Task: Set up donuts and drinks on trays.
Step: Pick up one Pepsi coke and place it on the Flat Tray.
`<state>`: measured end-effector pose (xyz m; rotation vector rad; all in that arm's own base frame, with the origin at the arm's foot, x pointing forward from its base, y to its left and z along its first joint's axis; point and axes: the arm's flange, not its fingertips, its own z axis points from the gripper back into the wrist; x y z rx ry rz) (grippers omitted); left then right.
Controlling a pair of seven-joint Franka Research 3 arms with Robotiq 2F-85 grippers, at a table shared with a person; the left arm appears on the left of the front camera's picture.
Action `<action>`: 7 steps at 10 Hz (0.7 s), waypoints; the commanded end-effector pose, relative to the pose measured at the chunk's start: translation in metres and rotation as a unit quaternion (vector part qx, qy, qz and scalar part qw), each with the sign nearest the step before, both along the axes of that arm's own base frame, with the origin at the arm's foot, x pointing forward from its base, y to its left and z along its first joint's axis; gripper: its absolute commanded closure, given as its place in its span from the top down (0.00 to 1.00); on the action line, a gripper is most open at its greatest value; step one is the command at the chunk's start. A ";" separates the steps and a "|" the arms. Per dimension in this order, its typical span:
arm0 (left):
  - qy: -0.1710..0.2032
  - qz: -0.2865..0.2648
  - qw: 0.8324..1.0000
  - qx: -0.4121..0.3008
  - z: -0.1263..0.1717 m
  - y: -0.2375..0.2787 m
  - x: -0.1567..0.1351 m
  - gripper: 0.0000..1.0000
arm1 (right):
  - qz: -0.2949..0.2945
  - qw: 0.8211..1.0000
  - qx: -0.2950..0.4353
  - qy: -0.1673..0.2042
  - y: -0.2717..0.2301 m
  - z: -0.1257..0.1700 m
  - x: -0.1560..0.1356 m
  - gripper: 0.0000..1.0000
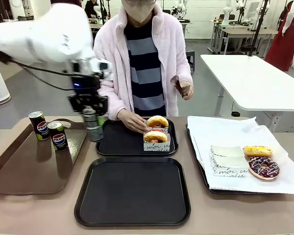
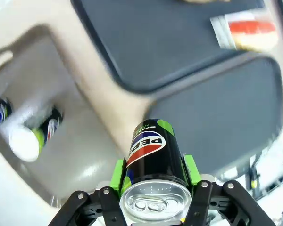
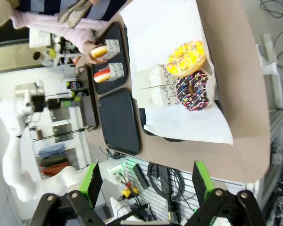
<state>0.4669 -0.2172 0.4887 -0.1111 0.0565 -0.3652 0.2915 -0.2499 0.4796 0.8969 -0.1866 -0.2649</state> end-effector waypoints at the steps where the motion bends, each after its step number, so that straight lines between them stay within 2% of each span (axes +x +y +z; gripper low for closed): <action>1: 0.008 -0.026 0.999 -0.028 0.018 0.070 -0.049 0.58 | 0.002 1.000 0.001 0.001 0.001 0.001 -0.001 1.00; 3: -0.014 -0.018 0.999 -0.027 0.018 0.085 -0.068 0.58 | 0.002 1.000 0.001 0.001 0.001 0.001 -0.001 1.00; 5: -0.032 -0.018 0.999 -0.026 0.023 0.079 -0.058 0.58 | 0.002 1.000 0.001 0.001 0.001 0.001 -0.001 1.00; 6: -0.048 0.002 0.998 -0.027 0.020 0.069 -0.056 0.58 | 0.002 1.000 0.001 0.001 0.001 0.001 -0.001 1.00; 7: -0.042 -0.001 0.999 -0.019 0.020 0.049 -0.032 0.58 | 0.002 1.000 0.001 0.001 0.001 0.001 -0.001 1.00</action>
